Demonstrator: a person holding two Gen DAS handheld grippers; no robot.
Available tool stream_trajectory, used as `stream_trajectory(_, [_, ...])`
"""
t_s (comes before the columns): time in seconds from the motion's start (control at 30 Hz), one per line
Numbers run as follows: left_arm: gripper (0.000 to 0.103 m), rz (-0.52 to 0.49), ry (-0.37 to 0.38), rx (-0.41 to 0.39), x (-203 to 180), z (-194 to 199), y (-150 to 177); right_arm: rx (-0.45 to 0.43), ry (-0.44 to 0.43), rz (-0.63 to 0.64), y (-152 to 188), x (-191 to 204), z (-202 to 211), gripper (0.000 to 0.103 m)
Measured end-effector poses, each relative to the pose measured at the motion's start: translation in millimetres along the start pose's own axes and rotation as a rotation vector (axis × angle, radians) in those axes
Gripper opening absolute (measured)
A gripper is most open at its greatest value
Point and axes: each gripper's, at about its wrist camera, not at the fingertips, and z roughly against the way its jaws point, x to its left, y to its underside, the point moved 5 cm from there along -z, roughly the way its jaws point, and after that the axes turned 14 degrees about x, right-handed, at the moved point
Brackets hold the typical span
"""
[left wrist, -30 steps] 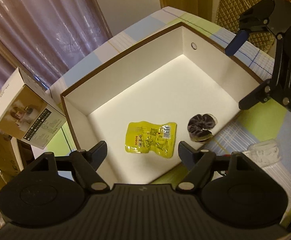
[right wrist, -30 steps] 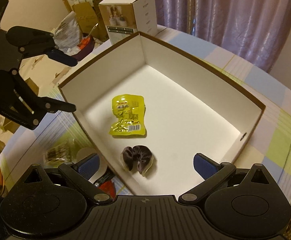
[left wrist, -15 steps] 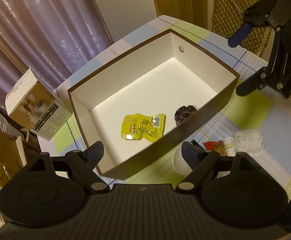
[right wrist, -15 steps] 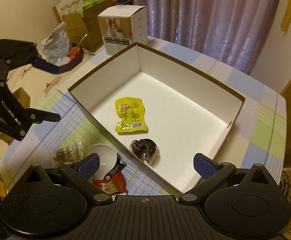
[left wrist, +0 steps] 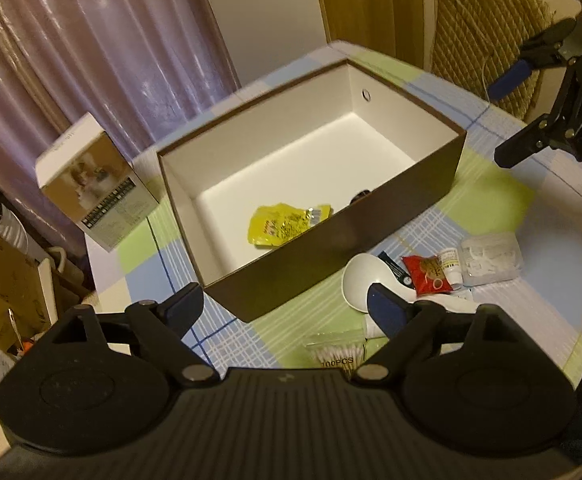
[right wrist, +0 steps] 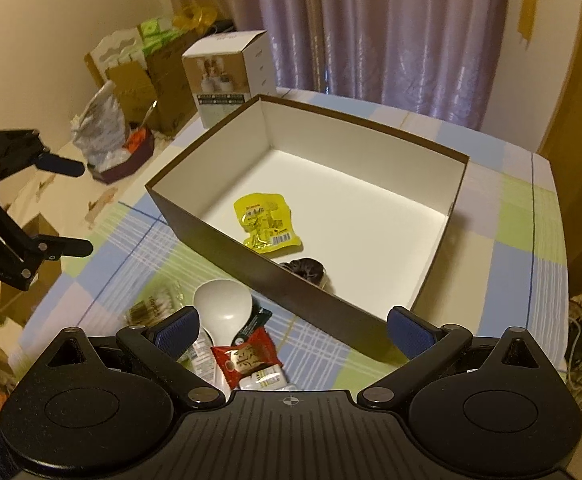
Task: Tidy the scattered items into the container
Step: 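Withdraw both tools from the box toward the remaining items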
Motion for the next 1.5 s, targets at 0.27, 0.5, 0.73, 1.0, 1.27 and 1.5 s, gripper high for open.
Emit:
stream_trajectory(0.27, [0.087,0.092,0.019,-0.024,5,0,38,-0.037,0.012,-0.004,32,1,-11,0.103])
stream_trajectory(0.5, [0.088,0.227,0.075,-0.024,2,-7,67,0.009,0.015,0.024,62,9,-43,0.103])
stream_trajectory(0.73, [0.087,0.307,0.111,0.02,-12,-26,83,0.122,0.078,0.184,93,19,-89,0.103])
stream_trajectory(1.0, [0.087,0.341,0.113,0.075,-17,-41,92,0.183,0.04,0.253,99,4,-111,0.103])
stream_trajectory(1.27, [0.087,0.394,0.097,0.119,-23,-56,95,0.194,0.002,0.261,99,0,-122,0.103])
stream_trajectory(1.5, [0.088,0.428,0.069,0.164,-30,-66,95,0.201,-0.023,0.292,100,-3,-130,0.103])
